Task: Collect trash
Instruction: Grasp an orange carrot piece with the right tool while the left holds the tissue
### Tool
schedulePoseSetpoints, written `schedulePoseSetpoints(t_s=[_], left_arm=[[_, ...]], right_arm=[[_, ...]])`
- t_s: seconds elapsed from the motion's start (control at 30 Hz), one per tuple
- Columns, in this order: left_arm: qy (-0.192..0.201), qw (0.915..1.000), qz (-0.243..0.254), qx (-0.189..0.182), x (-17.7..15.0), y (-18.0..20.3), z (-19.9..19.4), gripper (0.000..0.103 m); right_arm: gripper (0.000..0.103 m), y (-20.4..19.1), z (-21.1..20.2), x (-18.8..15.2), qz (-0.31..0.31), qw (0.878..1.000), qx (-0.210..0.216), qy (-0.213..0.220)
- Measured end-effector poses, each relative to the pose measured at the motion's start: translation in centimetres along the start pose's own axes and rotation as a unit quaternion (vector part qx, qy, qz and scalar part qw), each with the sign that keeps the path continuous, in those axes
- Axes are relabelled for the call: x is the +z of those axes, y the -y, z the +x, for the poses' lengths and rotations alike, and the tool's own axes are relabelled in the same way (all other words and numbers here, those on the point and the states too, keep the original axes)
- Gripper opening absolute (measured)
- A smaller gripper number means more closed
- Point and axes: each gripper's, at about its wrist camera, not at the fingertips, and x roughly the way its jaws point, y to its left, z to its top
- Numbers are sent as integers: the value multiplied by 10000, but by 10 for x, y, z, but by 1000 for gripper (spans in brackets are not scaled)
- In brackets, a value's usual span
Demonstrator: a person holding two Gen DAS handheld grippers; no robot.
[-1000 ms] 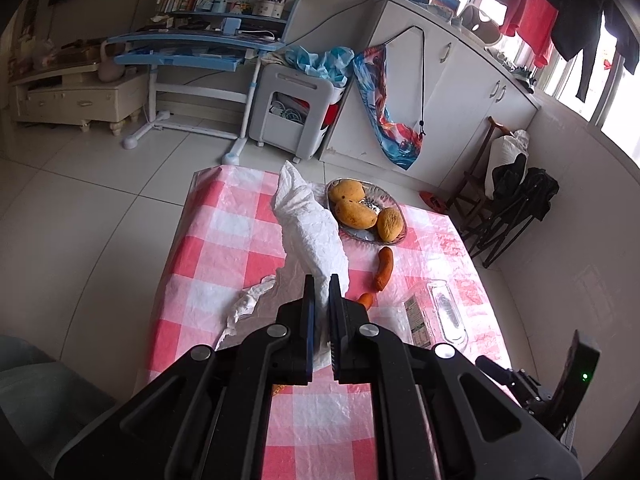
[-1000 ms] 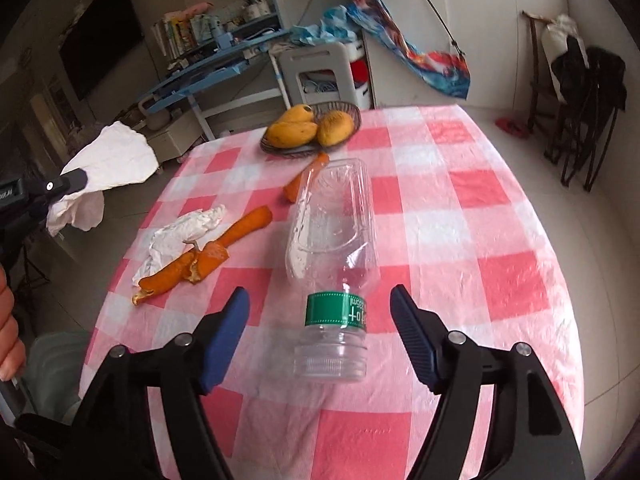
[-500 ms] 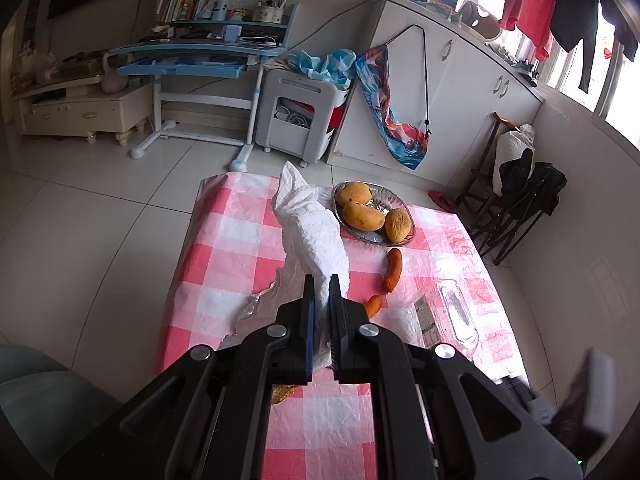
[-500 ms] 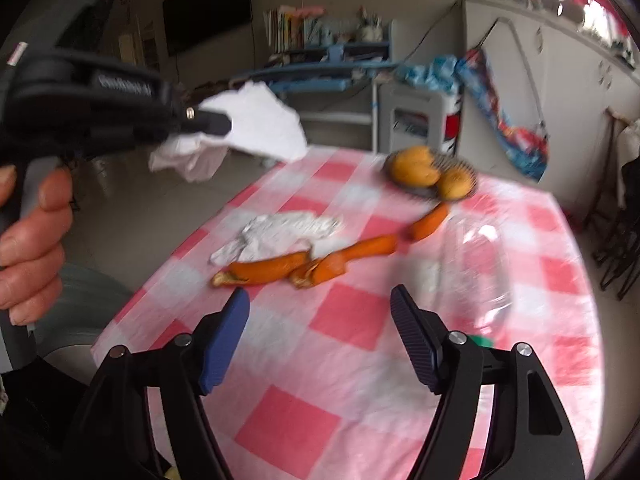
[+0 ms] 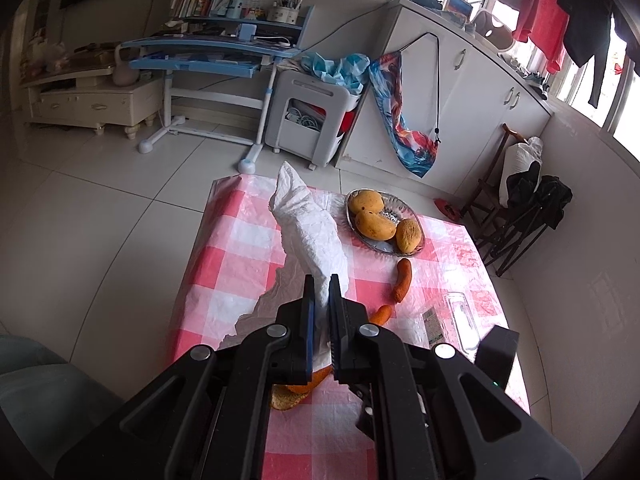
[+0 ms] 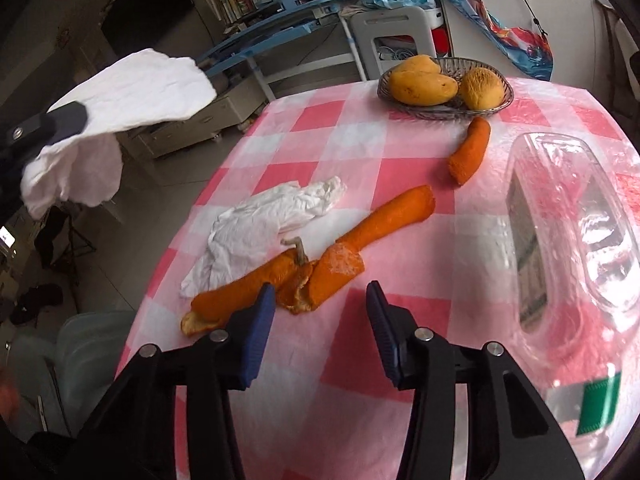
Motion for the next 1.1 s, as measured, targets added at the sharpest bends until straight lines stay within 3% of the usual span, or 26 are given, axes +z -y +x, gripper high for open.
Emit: schedulePoseSetpoints(t_s=[0.1, 0.37, 0.77, 0.8, 0.87, 1.0, 1.1], left_arm=[[-24, 10000, 49, 17, -1, 2, 2, 6], [-43, 9999, 123, 71, -2, 5, 3, 6], [-84, 9998, 129, 129, -4, 7, 7, 6], [-86, 9998, 114, 128, -3, 7, 7, 6], [-85, 9998, 116, 129, -4, 7, 7, 6], [-79, 9998, 152, 122, -3, 8, 7, 6], [-80, 9997, 181, 127, -3, 8, 7, 6]], right_arm=[[44, -2, 4, 5, -70, 9999, -97, 36], [20, -5, -8, 0, -470, 9988, -82, -116], [18, 6, -21, -2, -452, 9987, -166, -170], [20, 6, -19, -1, -445, 9987, -152, -182], [38, 5, -16, -1, -430, 9988, -192, -151], [37, 4, -5, -2, -497, 9980, -326, -196], [22, 1, -5, -3, -681, 9965, -448, -203]])
